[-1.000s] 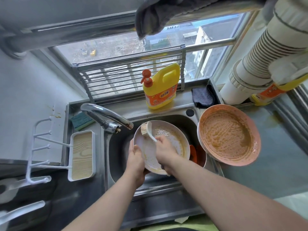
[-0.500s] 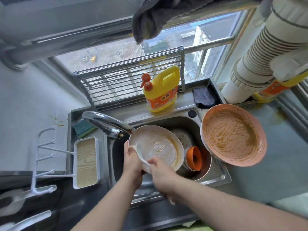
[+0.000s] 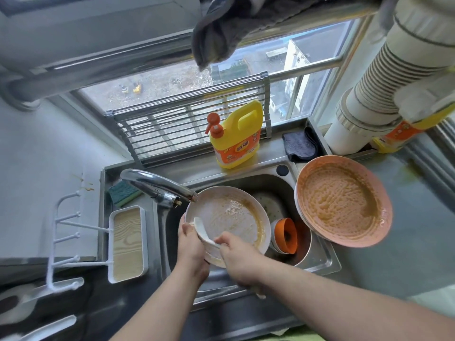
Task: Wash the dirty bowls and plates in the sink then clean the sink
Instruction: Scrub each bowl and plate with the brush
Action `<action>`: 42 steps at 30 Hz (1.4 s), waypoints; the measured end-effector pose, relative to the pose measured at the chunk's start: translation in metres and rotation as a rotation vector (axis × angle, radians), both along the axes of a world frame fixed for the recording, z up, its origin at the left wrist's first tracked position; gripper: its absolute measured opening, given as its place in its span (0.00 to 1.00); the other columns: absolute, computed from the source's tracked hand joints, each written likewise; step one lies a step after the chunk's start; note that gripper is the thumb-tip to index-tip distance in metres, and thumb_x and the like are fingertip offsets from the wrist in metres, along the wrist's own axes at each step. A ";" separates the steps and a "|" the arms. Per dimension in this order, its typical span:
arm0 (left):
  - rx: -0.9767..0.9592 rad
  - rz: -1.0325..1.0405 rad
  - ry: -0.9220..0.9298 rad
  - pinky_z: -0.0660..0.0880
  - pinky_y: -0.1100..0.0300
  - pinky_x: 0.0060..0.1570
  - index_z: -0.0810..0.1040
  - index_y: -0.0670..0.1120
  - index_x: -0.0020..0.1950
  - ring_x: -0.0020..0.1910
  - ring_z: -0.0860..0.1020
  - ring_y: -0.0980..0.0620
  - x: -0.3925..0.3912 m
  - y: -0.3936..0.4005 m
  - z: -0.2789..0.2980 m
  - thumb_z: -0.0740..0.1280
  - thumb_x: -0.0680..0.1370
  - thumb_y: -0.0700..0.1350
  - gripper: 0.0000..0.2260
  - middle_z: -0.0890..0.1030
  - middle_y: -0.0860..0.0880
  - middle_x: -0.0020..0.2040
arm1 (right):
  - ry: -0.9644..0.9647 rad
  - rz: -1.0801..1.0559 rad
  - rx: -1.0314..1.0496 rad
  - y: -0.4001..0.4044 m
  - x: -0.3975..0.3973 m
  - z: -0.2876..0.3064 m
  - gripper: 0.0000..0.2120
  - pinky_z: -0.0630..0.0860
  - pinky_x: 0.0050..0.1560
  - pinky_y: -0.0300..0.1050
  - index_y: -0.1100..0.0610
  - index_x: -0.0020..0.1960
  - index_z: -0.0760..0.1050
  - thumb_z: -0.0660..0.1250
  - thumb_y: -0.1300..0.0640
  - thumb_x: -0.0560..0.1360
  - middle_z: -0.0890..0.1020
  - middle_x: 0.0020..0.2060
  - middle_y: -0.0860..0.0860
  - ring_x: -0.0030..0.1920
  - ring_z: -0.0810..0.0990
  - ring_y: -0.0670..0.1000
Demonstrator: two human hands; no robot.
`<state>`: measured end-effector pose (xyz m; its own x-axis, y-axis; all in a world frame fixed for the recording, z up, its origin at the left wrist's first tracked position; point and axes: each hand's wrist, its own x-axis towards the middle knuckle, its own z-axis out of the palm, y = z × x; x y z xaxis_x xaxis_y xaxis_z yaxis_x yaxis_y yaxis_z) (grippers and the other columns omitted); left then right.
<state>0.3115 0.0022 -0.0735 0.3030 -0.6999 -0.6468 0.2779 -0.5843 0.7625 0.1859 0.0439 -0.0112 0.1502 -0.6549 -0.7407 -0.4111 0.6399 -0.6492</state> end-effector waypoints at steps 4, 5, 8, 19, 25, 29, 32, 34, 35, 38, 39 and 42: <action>-0.034 -0.037 0.062 0.84 0.43 0.51 0.72 0.61 0.74 0.60 0.84 0.40 -0.013 0.008 0.004 0.48 0.90 0.50 0.18 0.83 0.44 0.64 | 0.049 -0.118 -0.035 -0.028 0.005 -0.007 0.14 0.75 0.37 0.49 0.39 0.64 0.71 0.53 0.51 0.83 0.80 0.52 0.57 0.41 0.78 0.56; -0.013 -0.009 0.055 0.84 0.44 0.47 0.71 0.62 0.75 0.59 0.83 0.40 -0.012 0.003 0.008 0.48 0.90 0.52 0.18 0.82 0.45 0.64 | 0.053 -0.054 -0.063 -0.023 0.006 -0.005 0.15 0.77 0.38 0.48 0.39 0.66 0.71 0.53 0.51 0.83 0.80 0.54 0.57 0.43 0.79 0.57; -0.013 0.041 0.003 0.81 0.54 0.44 0.69 0.61 0.76 0.56 0.82 0.47 0.005 -0.011 0.009 0.47 0.90 0.53 0.19 0.80 0.46 0.66 | 0.091 0.207 -0.163 0.014 -0.006 0.001 0.14 0.77 0.57 0.50 0.43 0.69 0.71 0.53 0.49 0.86 0.82 0.61 0.57 0.58 0.81 0.61; 0.018 -0.095 0.009 0.82 0.40 0.57 0.80 0.64 0.62 0.58 0.84 0.45 0.003 0.006 0.001 0.50 0.90 0.52 0.19 0.85 0.49 0.59 | 0.618 0.175 -0.085 -0.042 -0.066 -0.038 0.23 0.76 0.52 0.53 0.40 0.71 0.64 0.50 0.60 0.81 0.80 0.58 0.59 0.54 0.79 0.63; 0.006 -0.095 -0.067 0.84 0.57 0.43 0.77 0.59 0.67 0.54 0.85 0.46 -0.013 0.009 -0.003 0.50 0.90 0.46 0.18 0.85 0.46 0.58 | 0.257 0.048 -0.104 -0.029 0.005 -0.013 0.15 0.76 0.53 0.53 0.44 0.68 0.67 0.53 0.55 0.83 0.79 0.56 0.58 0.53 0.79 0.61; 0.006 -0.086 -0.086 0.82 0.59 0.42 0.77 0.59 0.69 0.55 0.85 0.48 -0.001 0.010 -0.005 0.50 0.90 0.46 0.18 0.85 0.46 0.59 | 0.265 0.161 -0.164 -0.020 0.006 -0.008 0.17 0.78 0.58 0.55 0.44 0.70 0.68 0.55 0.57 0.83 0.81 0.60 0.58 0.58 0.80 0.62; 0.022 -0.108 -0.019 0.84 0.54 0.44 0.77 0.61 0.68 0.52 0.85 0.48 -0.009 0.018 0.001 0.50 0.90 0.48 0.18 0.86 0.49 0.56 | 0.366 -0.030 -0.108 -0.039 -0.029 -0.028 0.19 0.80 0.49 0.52 0.40 0.66 0.69 0.52 0.58 0.82 0.81 0.55 0.56 0.52 0.81 0.61; 0.008 -0.127 0.008 0.83 0.48 0.49 0.76 0.64 0.68 0.52 0.85 0.47 -0.014 0.020 0.004 0.51 0.90 0.50 0.17 0.87 0.50 0.56 | 0.308 -0.295 0.013 -0.046 -0.040 -0.036 0.16 0.77 0.37 0.49 0.40 0.61 0.69 0.50 0.56 0.81 0.80 0.49 0.56 0.41 0.80 0.58; 0.003 -0.138 0.003 0.82 0.46 0.51 0.75 0.65 0.69 0.54 0.85 0.47 -0.015 0.018 0.004 0.52 0.90 0.50 0.16 0.86 0.50 0.57 | 0.252 -0.405 0.060 -0.047 -0.036 -0.037 0.15 0.74 0.33 0.47 0.42 0.60 0.70 0.50 0.56 0.81 0.80 0.48 0.57 0.37 0.77 0.56; -0.020 -0.220 -0.049 0.81 0.41 0.61 0.73 0.66 0.71 0.60 0.84 0.47 -0.019 0.015 0.002 0.54 0.89 0.51 0.16 0.85 0.50 0.62 | 0.050 -0.495 0.077 -0.047 -0.005 -0.027 0.12 0.66 0.27 0.41 0.45 0.58 0.71 0.51 0.56 0.83 0.78 0.45 0.58 0.32 0.72 0.53; -0.028 -0.236 -0.068 0.81 0.41 0.61 0.74 0.64 0.71 0.59 0.85 0.47 -0.019 0.012 0.005 0.54 0.89 0.50 0.15 0.85 0.49 0.61 | -0.010 -0.458 0.062 -0.043 0.006 -0.021 0.09 0.67 0.27 0.42 0.45 0.56 0.71 0.53 0.54 0.83 0.79 0.45 0.58 0.32 0.72 0.53; -0.012 -0.154 -0.120 0.81 0.47 0.58 0.76 0.60 0.68 0.53 0.84 0.46 -0.008 -0.008 0.013 0.54 0.89 0.49 0.14 0.85 0.47 0.56 | -0.093 -0.232 -0.025 -0.019 0.018 -0.006 0.06 0.70 0.28 0.44 0.42 0.54 0.71 0.56 0.47 0.83 0.80 0.43 0.56 0.32 0.75 0.53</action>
